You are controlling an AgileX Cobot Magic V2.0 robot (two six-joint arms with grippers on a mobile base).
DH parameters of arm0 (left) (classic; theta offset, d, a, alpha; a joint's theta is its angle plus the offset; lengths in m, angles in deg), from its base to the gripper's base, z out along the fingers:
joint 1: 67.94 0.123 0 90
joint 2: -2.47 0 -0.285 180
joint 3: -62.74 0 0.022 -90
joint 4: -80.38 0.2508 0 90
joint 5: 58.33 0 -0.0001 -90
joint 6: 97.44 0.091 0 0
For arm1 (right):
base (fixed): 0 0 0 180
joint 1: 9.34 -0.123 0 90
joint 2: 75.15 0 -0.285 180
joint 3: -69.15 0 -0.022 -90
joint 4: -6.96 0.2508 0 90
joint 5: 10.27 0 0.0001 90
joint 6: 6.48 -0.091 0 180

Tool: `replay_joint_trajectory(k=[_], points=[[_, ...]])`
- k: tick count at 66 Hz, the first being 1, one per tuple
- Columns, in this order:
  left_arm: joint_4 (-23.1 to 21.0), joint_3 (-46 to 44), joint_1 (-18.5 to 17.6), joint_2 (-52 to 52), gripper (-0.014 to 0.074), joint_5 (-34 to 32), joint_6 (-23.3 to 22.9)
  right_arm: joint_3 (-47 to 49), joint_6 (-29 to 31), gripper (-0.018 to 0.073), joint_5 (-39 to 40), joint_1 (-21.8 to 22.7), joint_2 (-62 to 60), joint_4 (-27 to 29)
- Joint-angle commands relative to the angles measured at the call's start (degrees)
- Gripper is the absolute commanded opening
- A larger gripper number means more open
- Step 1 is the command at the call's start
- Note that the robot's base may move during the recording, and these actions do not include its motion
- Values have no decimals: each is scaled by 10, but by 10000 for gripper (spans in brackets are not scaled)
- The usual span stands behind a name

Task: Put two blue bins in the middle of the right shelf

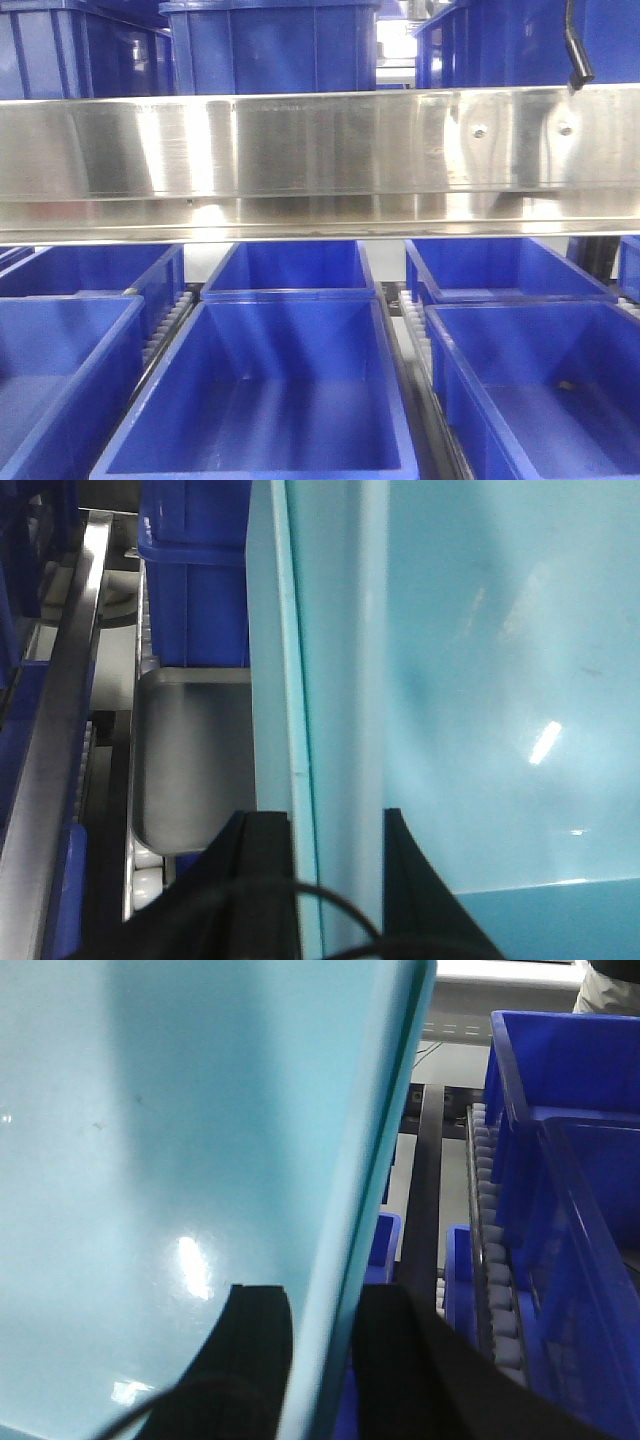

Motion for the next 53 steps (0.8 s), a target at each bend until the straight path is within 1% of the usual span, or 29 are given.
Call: replay_joint_trajectory(k=[1, 53], points=[[-57, -13, -8, 16, -111, -59, -3, 1, 7, -153, 48, -3, -8, 3], [-57, -13, -8, 12, -111, -65, -3, 1, 7, -153, 48, -3, -8, 3]])
